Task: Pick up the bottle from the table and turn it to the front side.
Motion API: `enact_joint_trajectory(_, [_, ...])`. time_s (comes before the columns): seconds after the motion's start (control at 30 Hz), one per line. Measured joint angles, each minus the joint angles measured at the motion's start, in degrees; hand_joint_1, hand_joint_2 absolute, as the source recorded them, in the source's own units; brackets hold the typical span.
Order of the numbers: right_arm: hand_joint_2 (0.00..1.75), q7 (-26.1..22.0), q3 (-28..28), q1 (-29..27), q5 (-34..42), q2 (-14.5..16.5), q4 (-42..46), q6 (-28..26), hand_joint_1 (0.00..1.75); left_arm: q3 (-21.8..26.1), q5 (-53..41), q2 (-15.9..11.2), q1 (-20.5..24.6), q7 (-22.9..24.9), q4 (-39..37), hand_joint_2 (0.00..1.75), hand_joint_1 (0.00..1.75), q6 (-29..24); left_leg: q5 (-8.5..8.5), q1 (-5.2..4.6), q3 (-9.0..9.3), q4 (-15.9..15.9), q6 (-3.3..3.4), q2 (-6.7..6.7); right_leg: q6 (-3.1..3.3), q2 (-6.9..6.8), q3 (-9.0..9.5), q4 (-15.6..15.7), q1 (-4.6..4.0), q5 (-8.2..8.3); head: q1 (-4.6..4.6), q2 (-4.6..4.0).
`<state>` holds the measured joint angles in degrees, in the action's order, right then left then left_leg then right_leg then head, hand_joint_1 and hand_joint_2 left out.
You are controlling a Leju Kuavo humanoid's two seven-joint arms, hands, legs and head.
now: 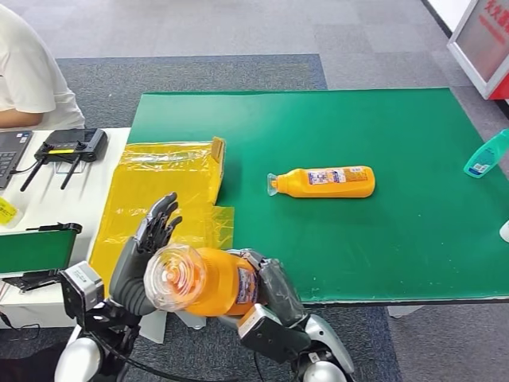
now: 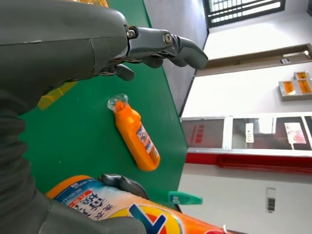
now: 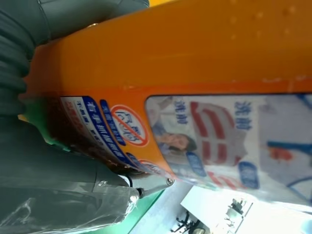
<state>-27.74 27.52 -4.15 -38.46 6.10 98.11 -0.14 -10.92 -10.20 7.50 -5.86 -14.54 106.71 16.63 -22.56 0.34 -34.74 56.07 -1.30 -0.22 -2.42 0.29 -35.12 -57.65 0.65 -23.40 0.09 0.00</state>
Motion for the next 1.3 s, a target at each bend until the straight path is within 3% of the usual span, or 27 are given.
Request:
enact_joint_trajectory(0.7, [1.75, -1.0, 0.1, 1.2, 4.5, -1.5, -4.9, -0.9, 1.75, -12.6, 7.0, -8.5, 7.4, 0.6, -6.2, 1.75, 0.00, 0.1, 0.02, 0.00, -0.01, 0.0, -0.03, 0.00, 0.01, 0.01, 0.01, 0.0, -0.01, 0.01, 0.00, 0.00])
enact_joint_trajectory(0.87, [1.75, 0.4, -1.0, 3.6, 5.6, -1.4, -8.3, 1.6, 1.75, -18.8, 8.2, -10.8, 7.4, 0.6, -6.3, 1.75, 0.00, 1.9, 0.03, 0.00, -0.01, 0.0, -0.02, 0.00, 0.02, 0.01, 0.05, 0.0, 0.00, 0.02, 0.03, 0.00])
enact_joint_trajectory(1.3, [1.75, -0.2, 0.8, 5.8, 7.2, -0.9, -15.6, 3.8, 1.75, -21.1, 14.1, -15.3, 9.0, 0.5, -8.3, 1.75, 0.00, 2.1, 0.04, 0.02, -0.01, 0.0, -0.04, 0.00, 0.03, 0.02, 0.04, 0.0, -0.05, 0.02, 0.03, 0.00])
